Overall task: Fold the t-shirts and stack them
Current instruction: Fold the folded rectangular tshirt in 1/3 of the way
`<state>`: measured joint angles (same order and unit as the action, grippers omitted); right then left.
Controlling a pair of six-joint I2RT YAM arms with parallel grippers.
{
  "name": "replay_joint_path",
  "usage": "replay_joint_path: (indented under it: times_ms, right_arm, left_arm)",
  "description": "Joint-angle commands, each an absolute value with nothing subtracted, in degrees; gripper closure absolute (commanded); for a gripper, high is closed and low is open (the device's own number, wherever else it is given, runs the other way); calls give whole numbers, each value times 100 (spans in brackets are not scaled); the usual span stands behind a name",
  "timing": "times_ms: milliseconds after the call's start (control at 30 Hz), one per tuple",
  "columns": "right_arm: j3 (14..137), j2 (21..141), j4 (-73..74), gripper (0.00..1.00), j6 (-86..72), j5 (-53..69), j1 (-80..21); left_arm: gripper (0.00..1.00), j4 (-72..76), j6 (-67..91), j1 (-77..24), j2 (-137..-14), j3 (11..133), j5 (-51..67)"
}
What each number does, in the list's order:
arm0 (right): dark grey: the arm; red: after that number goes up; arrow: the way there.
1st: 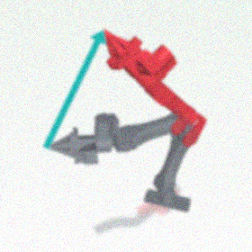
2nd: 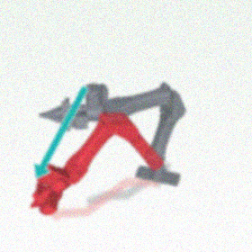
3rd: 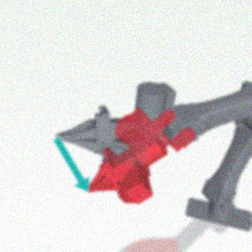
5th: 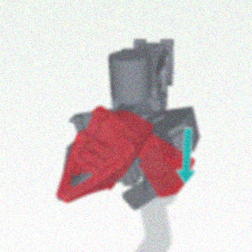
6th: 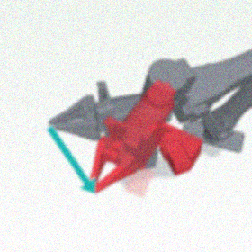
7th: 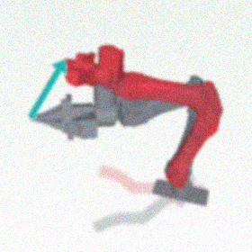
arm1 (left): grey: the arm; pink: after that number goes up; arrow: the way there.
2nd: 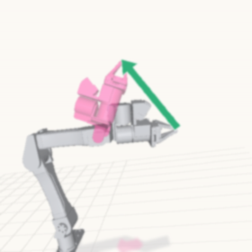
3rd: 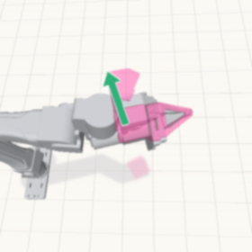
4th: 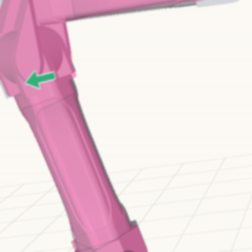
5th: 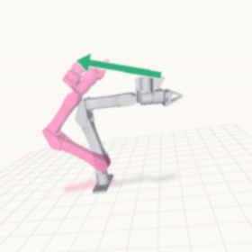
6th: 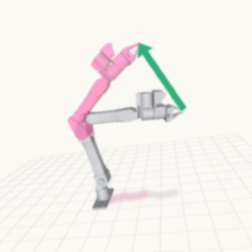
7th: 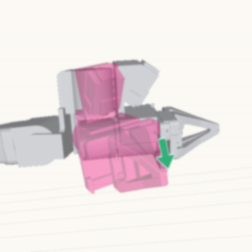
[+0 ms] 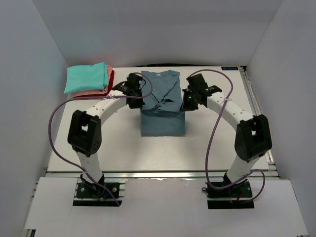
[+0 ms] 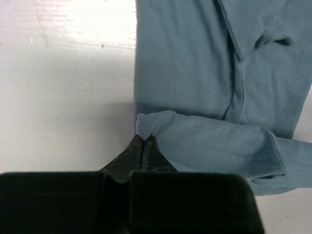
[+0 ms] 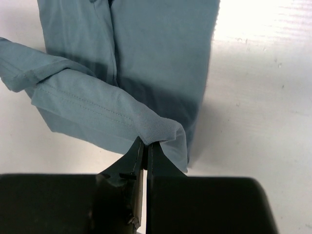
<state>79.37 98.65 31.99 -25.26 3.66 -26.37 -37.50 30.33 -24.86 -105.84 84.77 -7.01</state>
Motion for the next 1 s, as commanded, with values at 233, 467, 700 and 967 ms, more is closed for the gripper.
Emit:
replay_joint_path:
  times_ms: [233, 467, 700, 967]
  right_arm:
    - [8639, 10511, 3094, 100, -2206, 404, -2364]
    - [9088, 10951, 3129, 100, -2136, 483, -2224]
    - [9255, 11223, 3076, 100, -2127, 571, -2118]
    - [9755, 11741, 3023, 100, -2109, 712, -2066]
  left_arm:
    - [100, -3788, 2619, -2074, -11021, 9105, -703]
    - [100, -3753, 2496, -1986, -11390, 9395, -589]
    - [100, -3771, 2356, -1960, -11741, 9782, -536]
    - [100, -4104, 2110, -1881, -12383, 10704, -580]
